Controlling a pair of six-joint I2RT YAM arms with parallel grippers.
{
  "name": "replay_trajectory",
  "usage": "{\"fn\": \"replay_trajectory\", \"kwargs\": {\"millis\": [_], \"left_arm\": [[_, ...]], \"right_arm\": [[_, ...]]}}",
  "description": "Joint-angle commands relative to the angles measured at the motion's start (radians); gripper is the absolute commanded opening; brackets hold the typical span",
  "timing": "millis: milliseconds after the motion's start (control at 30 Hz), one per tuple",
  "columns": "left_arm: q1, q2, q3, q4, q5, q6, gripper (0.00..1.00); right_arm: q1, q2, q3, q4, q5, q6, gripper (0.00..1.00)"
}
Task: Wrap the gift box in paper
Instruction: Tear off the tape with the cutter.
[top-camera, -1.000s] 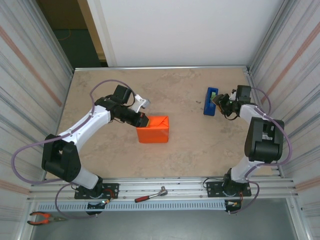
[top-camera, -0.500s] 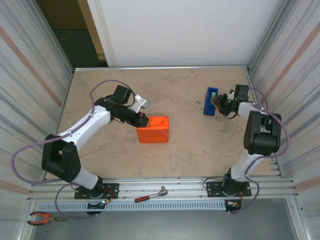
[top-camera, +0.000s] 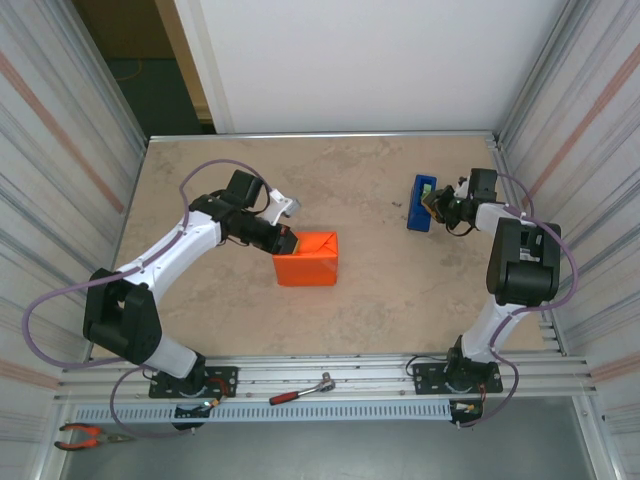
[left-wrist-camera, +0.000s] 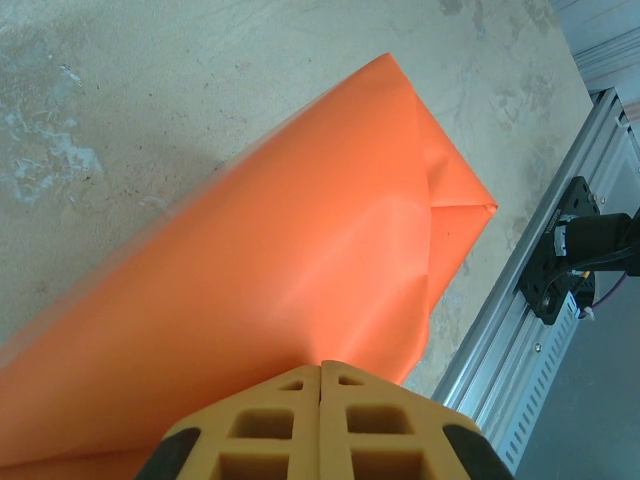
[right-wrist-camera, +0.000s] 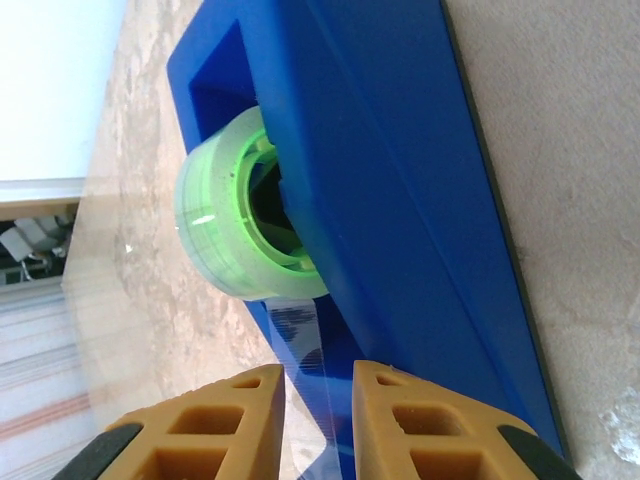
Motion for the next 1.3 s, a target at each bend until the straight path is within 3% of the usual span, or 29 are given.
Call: {"fn": "replay_trajectory", "kwargs": {"millis": [0,1267], "left_arm": [[-0.007,0.009,-0.041,-0.063,-0.064,0.026,0.00],[-0.013,0.012,-0.041,-0.066,-0.071,0.029,0.00]], "right_arm": [[0.006,0.018,-0.019,0.037,-0.028,0.016,0.21],[-0.022,0.002,-0.231,0.332,-0.105,0.181,0.21]]}}
